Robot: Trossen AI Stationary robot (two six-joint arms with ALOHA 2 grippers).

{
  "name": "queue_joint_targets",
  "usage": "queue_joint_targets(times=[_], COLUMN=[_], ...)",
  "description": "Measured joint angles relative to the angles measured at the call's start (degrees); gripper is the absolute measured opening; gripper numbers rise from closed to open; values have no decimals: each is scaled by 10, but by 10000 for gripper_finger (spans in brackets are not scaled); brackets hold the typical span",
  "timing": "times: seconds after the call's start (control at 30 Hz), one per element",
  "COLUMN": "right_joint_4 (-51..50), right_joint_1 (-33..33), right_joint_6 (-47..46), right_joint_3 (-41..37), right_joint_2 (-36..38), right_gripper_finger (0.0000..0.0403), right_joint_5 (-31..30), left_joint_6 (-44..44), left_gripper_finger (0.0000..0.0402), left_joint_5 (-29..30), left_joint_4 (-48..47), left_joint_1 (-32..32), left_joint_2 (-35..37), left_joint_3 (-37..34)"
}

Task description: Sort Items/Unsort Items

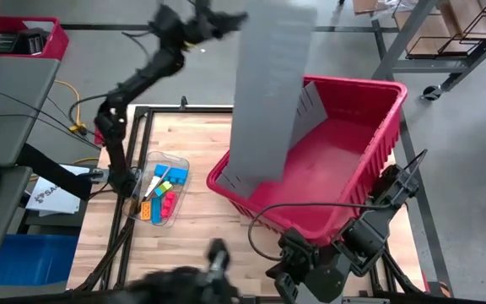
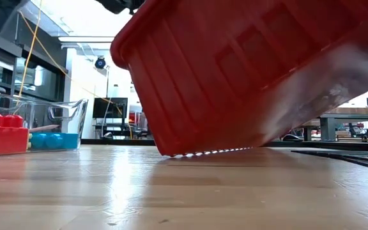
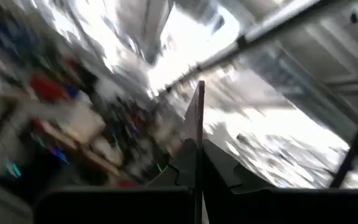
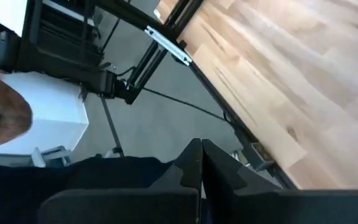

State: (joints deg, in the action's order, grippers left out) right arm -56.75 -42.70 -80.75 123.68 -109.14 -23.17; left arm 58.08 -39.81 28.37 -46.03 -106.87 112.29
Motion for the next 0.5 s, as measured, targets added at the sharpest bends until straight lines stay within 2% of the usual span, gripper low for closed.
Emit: queue_joint_targets(times=[0.17, 0.33, 0.5], right_joint_4=[-3, -13, -29], right_joint_1=[6, 8, 8], right_joint_6=[28, 34, 29], right_joint_3=[0, 0, 0], right_joint_2=[-1, -1, -1], right_gripper_finger=[0, 0, 0], right_joint_5=[-5, -7, -14], left_joint_6=[8, 20, 22], left_gripper_finger=[0, 0, 0], left_joint_5=[-22, -37, -18], left_joint_4=[1, -1, -1], left_joint_1=[-37, -44, -43], left_joint_2=[58, 118, 177], left_joint_3=[0, 0, 2])
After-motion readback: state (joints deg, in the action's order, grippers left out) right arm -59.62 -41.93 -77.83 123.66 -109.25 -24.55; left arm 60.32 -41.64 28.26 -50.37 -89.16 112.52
